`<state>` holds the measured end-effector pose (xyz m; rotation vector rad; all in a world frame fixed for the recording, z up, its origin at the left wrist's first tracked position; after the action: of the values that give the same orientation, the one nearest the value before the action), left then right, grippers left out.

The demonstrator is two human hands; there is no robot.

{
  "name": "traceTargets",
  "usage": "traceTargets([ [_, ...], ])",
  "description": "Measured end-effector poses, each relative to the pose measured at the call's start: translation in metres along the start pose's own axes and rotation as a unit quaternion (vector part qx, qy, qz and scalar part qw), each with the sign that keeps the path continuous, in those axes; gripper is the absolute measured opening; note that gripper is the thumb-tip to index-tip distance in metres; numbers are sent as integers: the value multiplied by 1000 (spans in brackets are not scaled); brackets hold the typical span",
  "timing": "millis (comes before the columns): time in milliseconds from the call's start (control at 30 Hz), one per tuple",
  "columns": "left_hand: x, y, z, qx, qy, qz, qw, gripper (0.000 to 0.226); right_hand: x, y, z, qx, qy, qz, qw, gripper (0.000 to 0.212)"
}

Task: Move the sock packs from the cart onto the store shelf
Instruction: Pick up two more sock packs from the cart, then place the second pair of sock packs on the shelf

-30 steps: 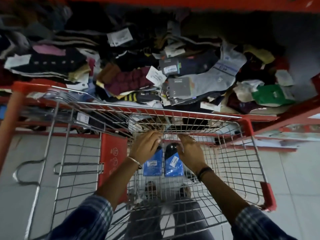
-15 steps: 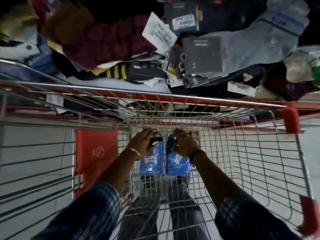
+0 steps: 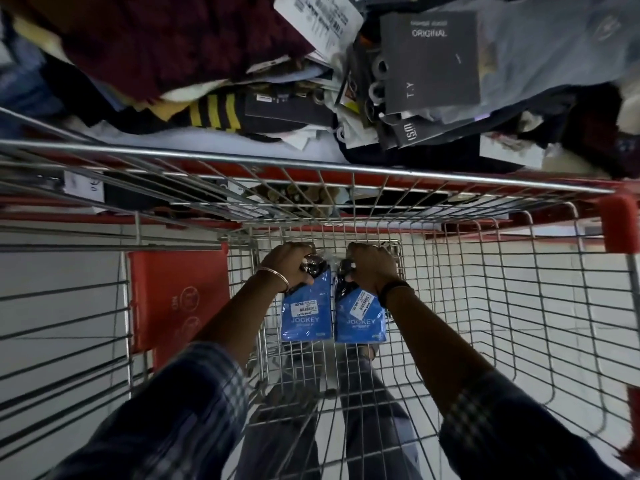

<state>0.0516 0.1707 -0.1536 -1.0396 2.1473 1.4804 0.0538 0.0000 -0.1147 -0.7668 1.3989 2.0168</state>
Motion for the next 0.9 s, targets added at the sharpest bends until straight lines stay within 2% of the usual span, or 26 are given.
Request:
traceTargets([
  [100,-6,15,-7,-3,14,-45,999,47,-4,15,1,-2,-11,-23,1000,27],
  [200,-10,36,-16,-4,-9,-102,995,36,-8,37,6,-13,-14,-62,998,16],
  [333,-26,72,-34,21,-30,-196,980,37,-21,72,15,-17,15,-113,993,18],
  [400,-45,94,-47,45,-45,-253,965,37,-36,91,19,-19,42,-143,989,22],
  [600,-109,154,-84,92,-122,-360,920,47,-99,143,32,-14,36,-253,967,22],
  [833,-177,205,-111,163,-78,-462,868,47,-193,210,58,-70,23,-433,899,25],
  [900,-200,227,-124,188,-83,-499,842,48,-219,229,67,-97,24,-470,877,28],
])
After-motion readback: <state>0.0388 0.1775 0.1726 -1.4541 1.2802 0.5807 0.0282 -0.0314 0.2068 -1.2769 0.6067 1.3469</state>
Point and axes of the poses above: each hand's wrist, its own y-axis away from the middle knuckle, its own x-axis out of the palm, z = x × y, the point moved 3 cm from there along -y, towards the middle knuckle, and after that the axes turned 8 degrees about -x, right-handed, at the moved point
